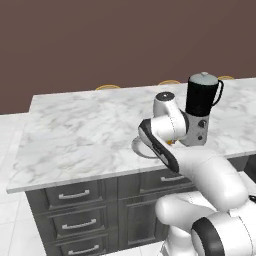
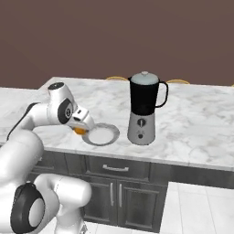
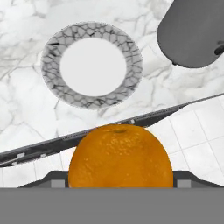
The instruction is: Pick the two oranges from the fridge and place them on the plate next to the blender to make a fruit smoothie.
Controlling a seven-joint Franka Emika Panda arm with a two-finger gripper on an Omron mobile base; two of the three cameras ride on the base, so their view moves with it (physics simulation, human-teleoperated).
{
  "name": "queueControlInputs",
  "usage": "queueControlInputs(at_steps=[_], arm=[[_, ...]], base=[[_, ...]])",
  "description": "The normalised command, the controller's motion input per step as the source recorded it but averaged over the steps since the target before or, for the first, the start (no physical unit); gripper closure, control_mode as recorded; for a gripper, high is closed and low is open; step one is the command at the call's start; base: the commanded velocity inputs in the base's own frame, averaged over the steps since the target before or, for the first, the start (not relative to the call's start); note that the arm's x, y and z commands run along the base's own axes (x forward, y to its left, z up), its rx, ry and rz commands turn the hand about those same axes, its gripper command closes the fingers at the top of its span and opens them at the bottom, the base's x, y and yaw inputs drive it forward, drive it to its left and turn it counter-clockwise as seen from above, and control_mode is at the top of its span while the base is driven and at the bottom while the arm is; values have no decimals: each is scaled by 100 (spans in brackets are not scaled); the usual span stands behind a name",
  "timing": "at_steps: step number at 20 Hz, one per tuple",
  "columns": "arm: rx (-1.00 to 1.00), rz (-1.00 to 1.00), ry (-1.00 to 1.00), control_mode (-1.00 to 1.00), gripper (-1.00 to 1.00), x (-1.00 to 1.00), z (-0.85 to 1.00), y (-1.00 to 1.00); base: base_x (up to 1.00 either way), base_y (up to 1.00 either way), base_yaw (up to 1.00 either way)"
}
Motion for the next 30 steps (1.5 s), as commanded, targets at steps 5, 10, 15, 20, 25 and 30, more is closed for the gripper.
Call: queueControlInputs(at_steps=[5,10,15,20,25,30], arm=[[0,0,12,-100,100,50,-39,0],[0,-1,3,-100,100,50,-16,0],[0,-1,0,-100,100,50,-17,0],[0,0,0,-100,100,58,-49,-5],[0,0,0,-100,100,54,-53,-1],[-2,0,0,-100,-100,39,-23,-4]], base=[[0,0,0],[0,0,0],[0,0,0],[0,0,0],[0,0,0],[0,0,0]])
